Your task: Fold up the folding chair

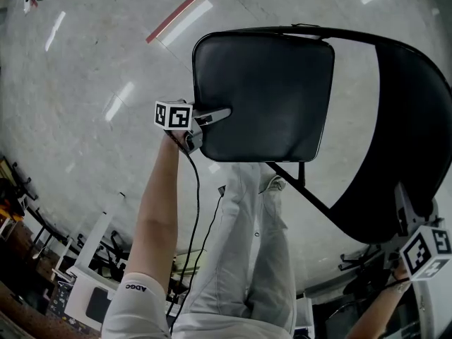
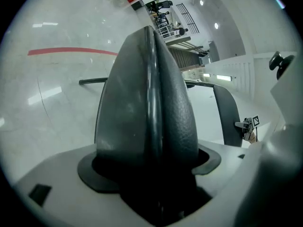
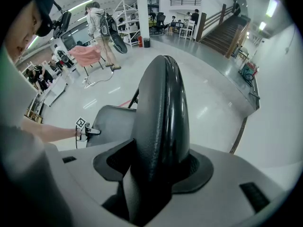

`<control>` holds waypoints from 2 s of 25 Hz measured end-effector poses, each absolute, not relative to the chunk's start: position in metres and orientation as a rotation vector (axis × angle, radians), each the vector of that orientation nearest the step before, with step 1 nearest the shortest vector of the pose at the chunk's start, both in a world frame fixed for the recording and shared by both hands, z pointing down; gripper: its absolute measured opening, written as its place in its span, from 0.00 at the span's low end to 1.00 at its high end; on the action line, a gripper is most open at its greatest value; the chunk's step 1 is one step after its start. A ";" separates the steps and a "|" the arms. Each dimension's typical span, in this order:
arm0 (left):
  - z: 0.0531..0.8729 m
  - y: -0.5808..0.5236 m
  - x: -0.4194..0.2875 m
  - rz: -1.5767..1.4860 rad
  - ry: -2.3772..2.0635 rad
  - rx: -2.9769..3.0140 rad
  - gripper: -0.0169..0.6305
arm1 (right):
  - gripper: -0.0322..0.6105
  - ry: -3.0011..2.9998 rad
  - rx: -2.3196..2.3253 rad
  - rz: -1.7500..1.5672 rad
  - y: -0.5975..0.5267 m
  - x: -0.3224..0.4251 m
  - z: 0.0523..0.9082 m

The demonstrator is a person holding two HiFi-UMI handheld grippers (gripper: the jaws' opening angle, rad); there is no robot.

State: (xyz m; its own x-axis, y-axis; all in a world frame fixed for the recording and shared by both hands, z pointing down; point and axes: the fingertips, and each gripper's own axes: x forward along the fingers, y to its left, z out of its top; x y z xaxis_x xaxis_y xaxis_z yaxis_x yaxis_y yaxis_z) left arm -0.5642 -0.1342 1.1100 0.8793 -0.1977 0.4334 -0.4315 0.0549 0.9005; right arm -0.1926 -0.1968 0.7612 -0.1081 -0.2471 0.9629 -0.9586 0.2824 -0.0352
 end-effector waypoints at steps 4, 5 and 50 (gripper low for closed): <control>1.106 -0.133 -0.561 0.204 -0.538 1.513 0.66 | 0.42 -1.571 1.137 0.890 -0.199 -0.185 0.761; 1.104 -0.133 -0.559 0.209 -0.542 1.510 0.66 | 0.42 -1.573 1.136 0.883 -0.199 -0.180 0.761; 0.923 -0.153 -0.354 0.791 -1.059 1.320 0.66 | 0.42 -1.589 1.122 0.856 -0.219 0.005 0.698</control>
State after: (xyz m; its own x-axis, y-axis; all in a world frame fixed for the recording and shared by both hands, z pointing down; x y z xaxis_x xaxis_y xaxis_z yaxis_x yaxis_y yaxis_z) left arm -0.3545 -0.1525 0.9227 0.3530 -0.1130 0.9288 -0.9226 0.1230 0.3656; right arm 0.0049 -0.2188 0.6984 -0.1012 -0.2597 0.9604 -0.9450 0.3269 -0.0112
